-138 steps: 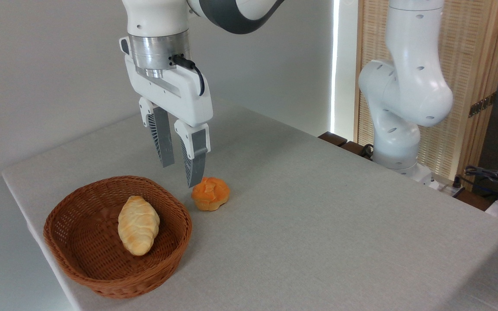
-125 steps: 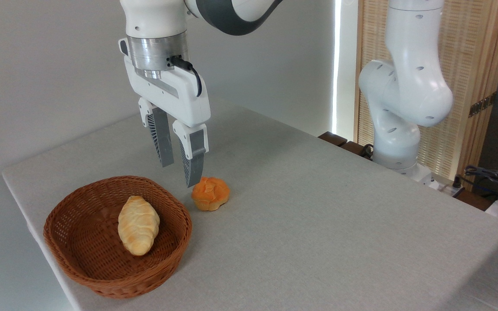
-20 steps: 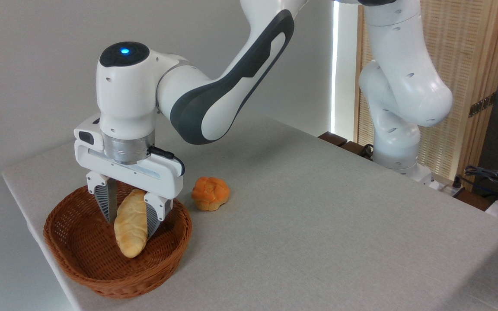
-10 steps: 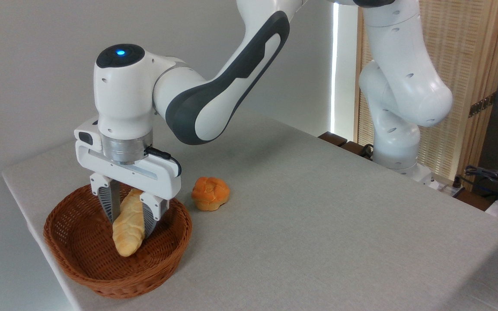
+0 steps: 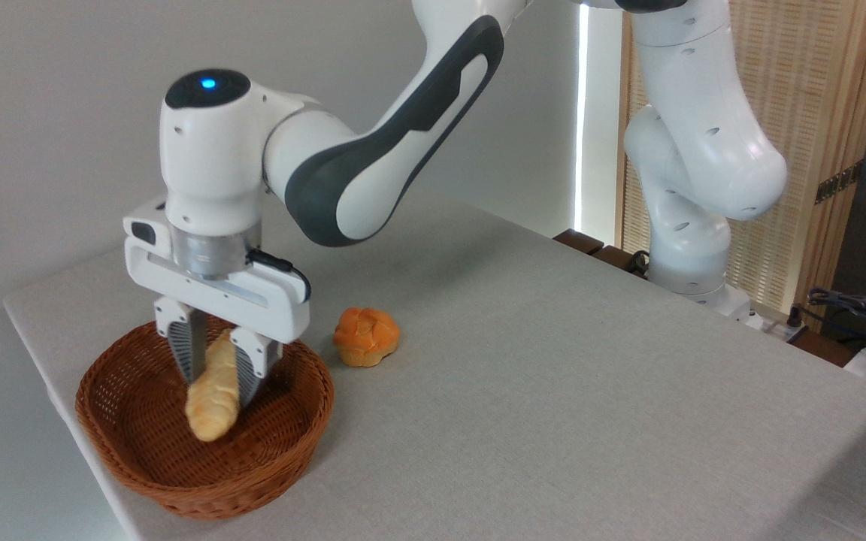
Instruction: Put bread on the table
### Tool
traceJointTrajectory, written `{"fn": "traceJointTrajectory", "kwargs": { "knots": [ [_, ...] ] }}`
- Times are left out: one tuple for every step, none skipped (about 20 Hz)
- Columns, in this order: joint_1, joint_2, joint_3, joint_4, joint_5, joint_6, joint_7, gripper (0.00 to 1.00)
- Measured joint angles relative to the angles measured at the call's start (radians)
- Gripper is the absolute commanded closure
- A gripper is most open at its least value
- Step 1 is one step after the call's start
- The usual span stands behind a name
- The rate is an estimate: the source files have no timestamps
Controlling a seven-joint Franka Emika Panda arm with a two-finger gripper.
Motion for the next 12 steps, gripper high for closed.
{"fn": "traceJointTrajectory", "kwargs": {
  "knots": [
    [0.001,-0.002,0.001,0.016,0.0,0.0,0.0,0.52],
    [0.003,-0.006,0.002,0.033,0.0,0.0,0.0,0.51],
    [0.005,-0.012,0.004,0.044,0.0,0.0,0.0,0.51],
    [0.006,-0.02,0.005,0.053,0.0,0.0,0.0,0.48],
    [0.008,-0.029,0.006,0.057,0.0,0.0,0.0,0.47],
    [0.008,-0.041,0.007,0.059,0.0,0.0,0.0,0.47],
    [0.009,-0.055,0.007,0.059,0.0,-0.002,0.0,0.47],
    [0.009,-0.067,0.007,0.059,0.0,-0.009,0.0,0.47],
    [0.01,-0.081,0.007,0.059,0.0,-0.03,0.0,0.47],
    [0.01,-0.096,0.007,0.058,0.001,-0.067,0.001,0.46],
    [0.01,-0.111,0.007,0.058,0.007,-0.109,0.01,0.44],
    [0.01,-0.127,0.007,0.055,0.018,-0.155,0.03,0.42]
  ]
}}
